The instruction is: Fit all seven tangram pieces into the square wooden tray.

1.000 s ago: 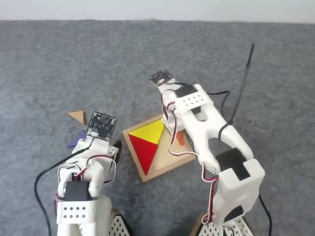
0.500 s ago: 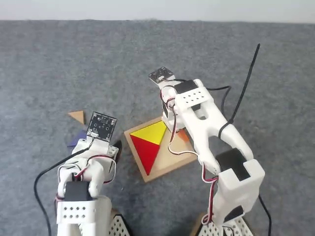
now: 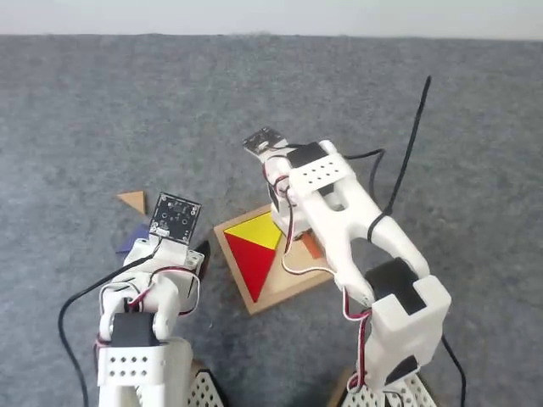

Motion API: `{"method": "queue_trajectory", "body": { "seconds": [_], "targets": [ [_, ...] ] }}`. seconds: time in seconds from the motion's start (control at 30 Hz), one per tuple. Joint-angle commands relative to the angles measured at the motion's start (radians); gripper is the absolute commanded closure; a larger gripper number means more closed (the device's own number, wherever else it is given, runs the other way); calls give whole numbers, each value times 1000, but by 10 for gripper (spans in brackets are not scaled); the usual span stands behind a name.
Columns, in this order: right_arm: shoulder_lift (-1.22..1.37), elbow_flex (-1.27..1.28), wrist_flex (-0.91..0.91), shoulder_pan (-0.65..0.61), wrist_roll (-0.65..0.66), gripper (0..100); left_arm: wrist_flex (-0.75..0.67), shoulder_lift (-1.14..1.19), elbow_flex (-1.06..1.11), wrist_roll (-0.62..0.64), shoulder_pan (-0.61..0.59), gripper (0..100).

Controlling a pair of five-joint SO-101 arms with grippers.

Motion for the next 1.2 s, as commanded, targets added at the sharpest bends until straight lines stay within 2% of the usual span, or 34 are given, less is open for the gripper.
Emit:
{"method": "queue_trajectory", "body": {
  "seconds": [0.0, 0.13, 0.5, 0.73, 0.97, 1.17],
  "targets": [
    [-10, -75, 31, -25, 12, 841, -26, -12, -5, -5, 0, 799],
    [-10, -92, 68, -61, 14, 744, -26, -12, -5, -5, 0, 799],
    [5, -84, 59, -88, 25, 786, -26, -12, -4, -3, 0, 799],
    [45, -8, -82, -85, 31, 779, -26, -12, -4, -3, 0, 799],
    [47, 31, -116, -48, 123, 668, -28, -12, -4, -3, 0, 799],
    [45, 77, -196, -51, 135, 666, -28, -12, -4, -5, 0, 799]
  ]
}}
